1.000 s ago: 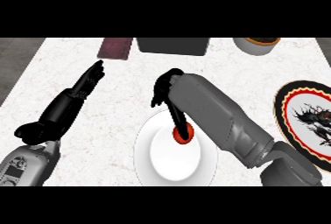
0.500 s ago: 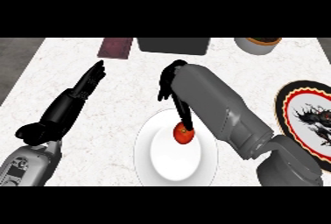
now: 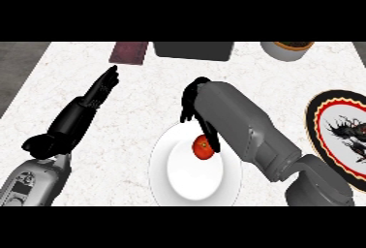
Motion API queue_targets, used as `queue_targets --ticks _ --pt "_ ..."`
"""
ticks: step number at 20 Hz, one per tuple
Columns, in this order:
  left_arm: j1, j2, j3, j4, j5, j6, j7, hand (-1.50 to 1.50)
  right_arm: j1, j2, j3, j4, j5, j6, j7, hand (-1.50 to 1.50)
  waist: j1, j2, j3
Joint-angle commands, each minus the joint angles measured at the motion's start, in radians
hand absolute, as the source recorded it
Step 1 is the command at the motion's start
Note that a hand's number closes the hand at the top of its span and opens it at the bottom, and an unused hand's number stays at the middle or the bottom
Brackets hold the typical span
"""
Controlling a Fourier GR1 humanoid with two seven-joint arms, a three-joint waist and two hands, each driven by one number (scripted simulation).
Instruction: Pick the tomato from the plate and place it in the plate
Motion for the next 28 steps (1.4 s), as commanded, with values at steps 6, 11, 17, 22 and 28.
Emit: queue_targets --ticks 6,11,17,22,28 --pt "0.024 -0.021 0.003 0.006 -0.023 0.0 -0.009 0.0 0.105 0.001 0.107 -0.049 0.046 0.072 -0.044 -1.5 -0.015 -0.007 0.0" --pt "0.01 -0.006 0.036 -0.038 0.006 -0.026 0.035 0.0 0.151 0.001 0.137 -0.074 0.03 0.062 -0.044 -1.5 -0.012 -0.009 0.001" --pt "0.071 0.004 0.036 -0.049 -0.02 -0.039 0.003 0.0 0.199 0.0 0.192 -0.099 0.052 0.081 -0.075 -1.5 -0.02 -0.011 0.001" --pt "0.045 -0.012 0.059 -0.042 0.002 -0.043 0.039 0.0 0.235 0.0 0.242 -0.141 0.078 0.075 -0.079 -1.5 -0.041 -0.014 0.001" --pt "0.032 -0.012 0.081 -0.019 -0.026 -0.032 0.015 0.0 0.248 -0.001 0.279 -0.213 0.12 0.106 -0.189 1.5 -0.045 -0.009 0.002"
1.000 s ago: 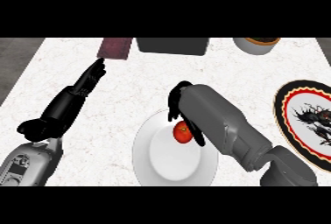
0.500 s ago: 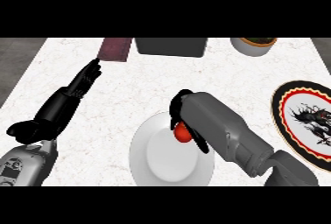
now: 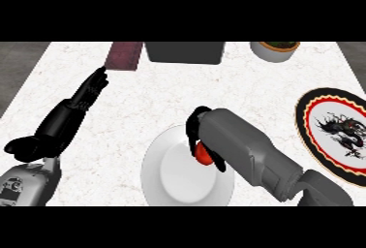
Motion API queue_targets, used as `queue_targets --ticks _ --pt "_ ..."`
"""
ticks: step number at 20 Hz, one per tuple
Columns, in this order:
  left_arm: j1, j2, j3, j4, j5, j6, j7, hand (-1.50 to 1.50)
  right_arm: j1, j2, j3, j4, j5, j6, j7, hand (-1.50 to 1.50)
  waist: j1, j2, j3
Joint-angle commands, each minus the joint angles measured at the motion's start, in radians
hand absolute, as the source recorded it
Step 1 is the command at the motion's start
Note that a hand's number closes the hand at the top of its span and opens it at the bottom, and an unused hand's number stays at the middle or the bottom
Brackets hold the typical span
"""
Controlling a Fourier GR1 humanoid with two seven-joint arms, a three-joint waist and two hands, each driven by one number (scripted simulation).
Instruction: Pick the tomato from the plate and place it in the plate
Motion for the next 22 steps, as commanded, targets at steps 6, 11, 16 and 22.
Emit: queue_targets --ticks 6,11,16,22 --pt "0.014 -0.01 0.015 0.031 -0.01 -0.019 -0.039 0.0 0.081 0.026 0.045 -0.068 0.087 -0.044 -0.164 1.5 -0.007 0.026 0.004" --pt "0.079 -0.018 0.019 -0.003 -0.024 0.027 -0.012 0.0 0.066 -0.058 -0.086 0.025 0.168 -0.557 0.116 1.5 -0.098 -0.023 0.004" --pt "0.107 -0.003 0.048 0.02 -0.023 0.039 -0.005 0.0 0.05 -0.077 -0.147 0.024 0.226 -0.96 0.318 1.5 -0.141 -0.045 0.005" --pt "0.113 -0.001 0.052 -0.005 -0.018 0.034 -0.01 0.0 0.05 0.014 -0.108 -0.083 0.369 -1.364 0.594 1.5 -0.128 -0.039 0.003"
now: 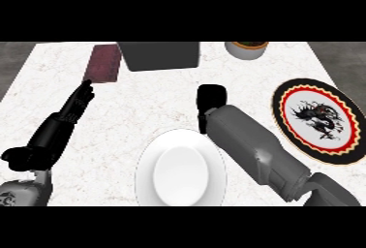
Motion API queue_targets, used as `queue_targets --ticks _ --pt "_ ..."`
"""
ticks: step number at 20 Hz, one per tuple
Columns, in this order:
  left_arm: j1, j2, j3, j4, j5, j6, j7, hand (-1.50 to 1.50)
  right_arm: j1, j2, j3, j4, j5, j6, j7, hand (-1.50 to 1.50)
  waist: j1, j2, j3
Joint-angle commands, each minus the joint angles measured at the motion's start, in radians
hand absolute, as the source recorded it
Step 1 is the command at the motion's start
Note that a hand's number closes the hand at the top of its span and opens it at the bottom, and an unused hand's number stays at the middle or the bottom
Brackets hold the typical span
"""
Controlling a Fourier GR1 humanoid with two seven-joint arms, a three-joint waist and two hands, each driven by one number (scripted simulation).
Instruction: Pick the tomato from the plate and place it in the plate
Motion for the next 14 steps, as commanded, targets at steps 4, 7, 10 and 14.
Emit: queue_targets --ticks 4,7,10,14 --pt "-0.002 0.03 0.048 0.001 0.029 -0.025 -0.017 0.0 0.015 0.056 0.066 -0.17 0.186 -0.358 0.345 1.5 0.003 0.015 -0.002" --pt "0.007 -0.002 0.006 -0.008 -0.012 0.002 -0.018 0.0 0.011 0.052 0.092 -0.269 0.262 -0.369 0.491 1.5 0.003 0.018 -0.001" --pt "0.033 0.027 0.043 -0.037 0.027 -0.023 -0.007 0.0 0.006 0.032 0.075 -0.358 0.314 -0.358 0.579 1.5 0.005 0.009 -0.001" --pt "0.033 0.024 0.037 -0.05 0.024 -0.023 0.011 0.0 0.024 -0.078 0.047 -0.423 0.409 -0.334 0.629 1.5 -0.002 0.014 0.0"
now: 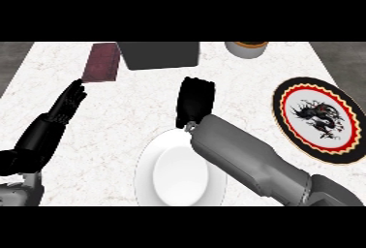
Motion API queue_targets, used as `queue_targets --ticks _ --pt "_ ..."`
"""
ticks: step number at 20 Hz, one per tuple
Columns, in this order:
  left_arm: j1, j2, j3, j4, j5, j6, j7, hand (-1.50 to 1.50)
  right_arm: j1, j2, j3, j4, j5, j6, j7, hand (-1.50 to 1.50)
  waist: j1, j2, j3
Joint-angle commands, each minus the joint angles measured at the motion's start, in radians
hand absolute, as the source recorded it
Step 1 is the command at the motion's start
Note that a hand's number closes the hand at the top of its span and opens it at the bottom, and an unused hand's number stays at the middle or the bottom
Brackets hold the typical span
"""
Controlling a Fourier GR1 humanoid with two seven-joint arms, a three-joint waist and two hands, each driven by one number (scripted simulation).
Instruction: Pick the tomato from the plate and place it in the plate
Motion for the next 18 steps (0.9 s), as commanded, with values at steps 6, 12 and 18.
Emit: queue_targets --ticks 6,12,18 --pt "-0.008 0.004 0.006 -0.019 0.005 -0.009 0.024 0.0 0.103 -0.211 -0.064 -0.258 0.181 0.007 0.263 1.5 -0.007 0.008 0.001" --pt "-0.018 0.008 0.012 -0.044 -0.002 -0.011 0.026 0.0 0.251 -0.363 -0.188 -0.405 0.237 -0.019 0.223 1.5 0.023 0.023 0.001" --pt "-0.027 -0.008 -0.006 -0.015 -0.022 -0.022 0.01 0.0 0.411 -0.463 -0.347 -0.518 0.276 -0.131 0.118 1.5 0.041 0.034 0.001"
